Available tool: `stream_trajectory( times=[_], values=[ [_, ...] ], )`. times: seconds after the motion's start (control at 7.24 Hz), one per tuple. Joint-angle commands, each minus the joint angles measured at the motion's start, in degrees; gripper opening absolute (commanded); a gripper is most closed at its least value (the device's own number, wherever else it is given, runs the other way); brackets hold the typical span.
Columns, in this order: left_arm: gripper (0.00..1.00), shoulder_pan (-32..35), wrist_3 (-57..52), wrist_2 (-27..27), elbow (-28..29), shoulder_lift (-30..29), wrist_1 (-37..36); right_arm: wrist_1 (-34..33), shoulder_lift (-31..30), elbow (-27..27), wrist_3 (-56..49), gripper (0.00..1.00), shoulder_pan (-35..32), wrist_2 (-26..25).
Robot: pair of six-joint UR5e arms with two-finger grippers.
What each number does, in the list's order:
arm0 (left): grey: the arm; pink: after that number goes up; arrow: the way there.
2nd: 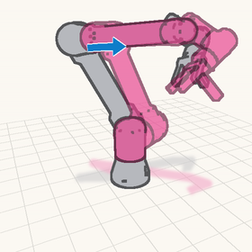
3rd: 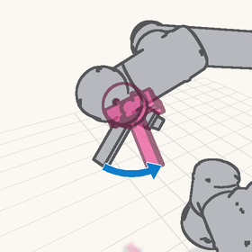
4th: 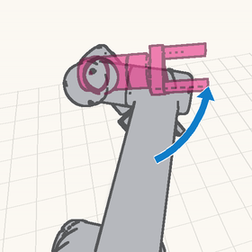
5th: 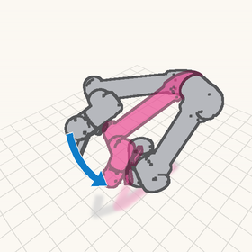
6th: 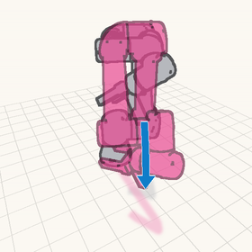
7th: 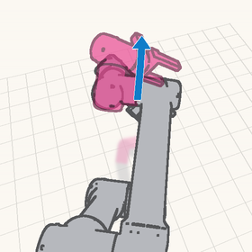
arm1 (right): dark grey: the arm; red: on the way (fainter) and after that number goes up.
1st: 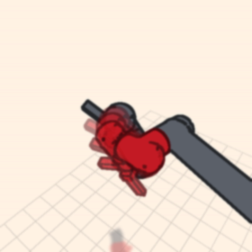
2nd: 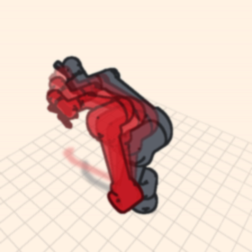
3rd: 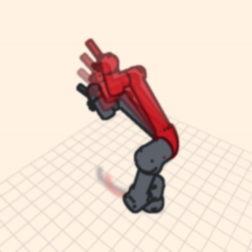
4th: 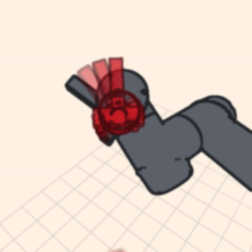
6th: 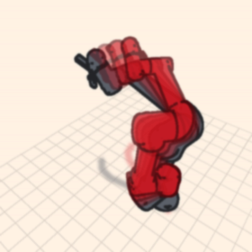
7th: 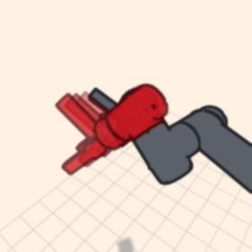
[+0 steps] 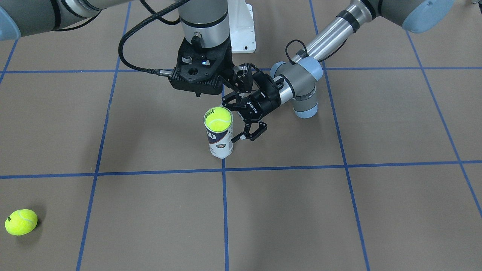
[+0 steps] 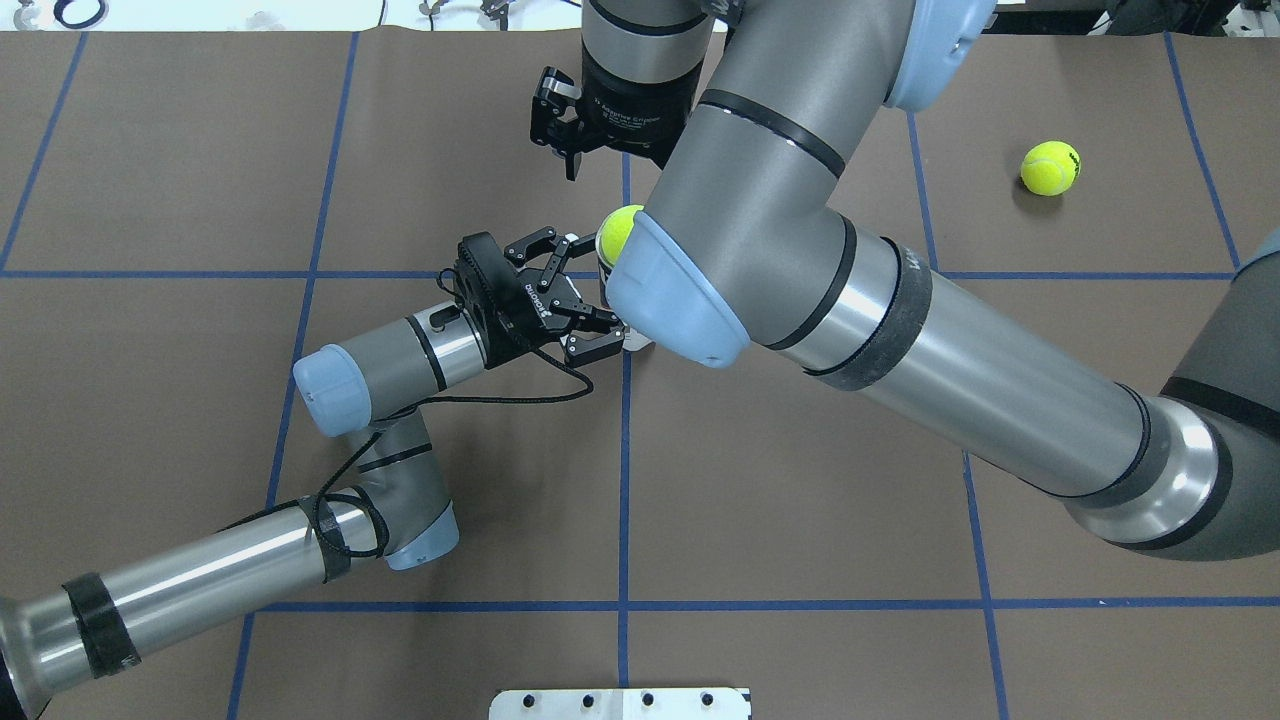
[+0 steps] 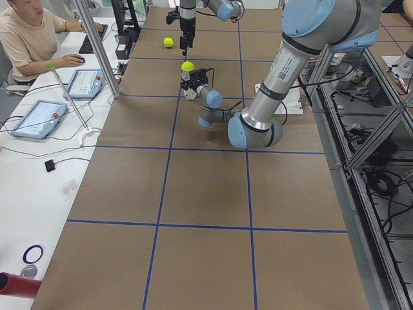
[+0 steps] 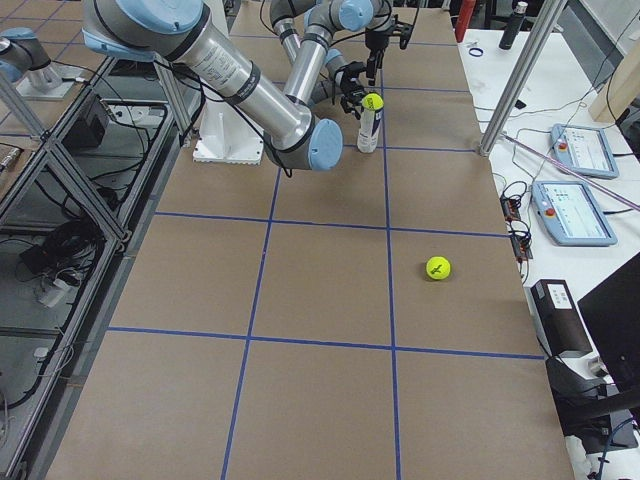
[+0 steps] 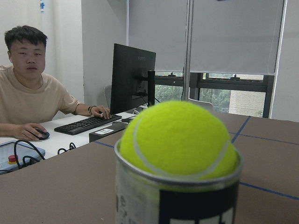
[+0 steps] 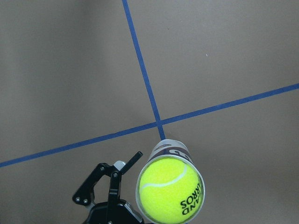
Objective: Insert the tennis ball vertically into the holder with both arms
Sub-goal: 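Carry the ball with the right gripper over the can's open top, then release the ball from the right gripper into the can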
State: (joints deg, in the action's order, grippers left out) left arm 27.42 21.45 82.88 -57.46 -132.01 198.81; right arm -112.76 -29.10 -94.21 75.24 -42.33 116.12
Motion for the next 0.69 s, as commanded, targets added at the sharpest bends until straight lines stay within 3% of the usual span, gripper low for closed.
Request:
stream_trajectory(
  times=[0.0, 0.28, 0.55],
  values=[
    [0.99, 0.00, 0.00, 0.00, -0.02, 0.00, 0.00, 0.00, -0.26, -0.18, -1.04, 0.99, -0.21, -0.01],
    [0.99, 0.00, 0.00, 0.00, -0.02, 0.18, 0.00, 0.26, -7.77, -4.29, -14.15, 0.99, -4.57, 0.86],
    [0.99, 0.00, 0.00, 0.00, -0.02, 0.18, 0.00, 3.40, -16.91, -2.83, -32.77, 0.99, -14.13, 3.48]
  ],
)
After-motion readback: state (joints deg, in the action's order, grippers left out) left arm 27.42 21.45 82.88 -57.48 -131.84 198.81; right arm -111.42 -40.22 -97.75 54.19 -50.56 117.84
